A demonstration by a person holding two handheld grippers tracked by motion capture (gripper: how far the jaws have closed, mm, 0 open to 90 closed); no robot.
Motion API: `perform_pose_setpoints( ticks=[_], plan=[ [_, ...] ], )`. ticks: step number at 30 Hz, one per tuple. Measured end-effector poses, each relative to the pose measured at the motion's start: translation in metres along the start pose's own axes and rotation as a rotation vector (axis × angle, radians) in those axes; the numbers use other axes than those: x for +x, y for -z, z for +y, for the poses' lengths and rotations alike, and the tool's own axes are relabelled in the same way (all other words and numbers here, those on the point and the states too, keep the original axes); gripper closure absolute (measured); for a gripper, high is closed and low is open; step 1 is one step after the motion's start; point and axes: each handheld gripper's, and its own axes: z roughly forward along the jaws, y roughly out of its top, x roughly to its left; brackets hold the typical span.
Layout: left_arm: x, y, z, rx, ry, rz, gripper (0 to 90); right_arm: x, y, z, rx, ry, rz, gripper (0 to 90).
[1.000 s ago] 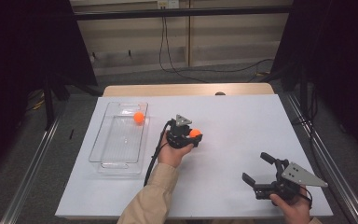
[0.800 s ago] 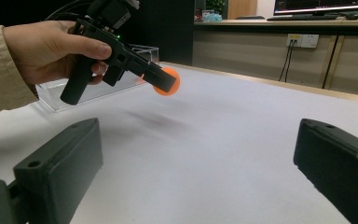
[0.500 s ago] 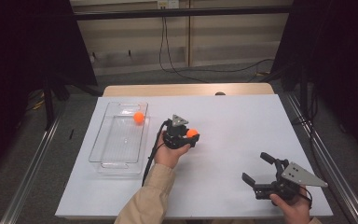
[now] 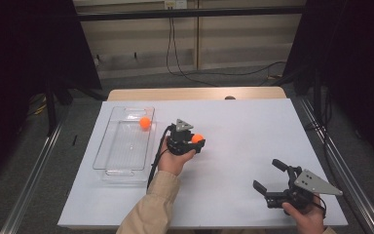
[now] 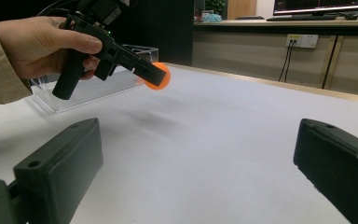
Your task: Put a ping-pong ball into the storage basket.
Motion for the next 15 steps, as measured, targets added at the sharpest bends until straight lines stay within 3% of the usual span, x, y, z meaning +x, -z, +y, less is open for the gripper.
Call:
perform_pose_setpoints(
  ticks=[15],
  plan=[
    [0.0066,0.0085,0.0004,-0.004,0.002,0.009,51.1,-0.0008,-0.0004,-0.0001,0.004,0.008,-0.005,0.7]
  ],
)
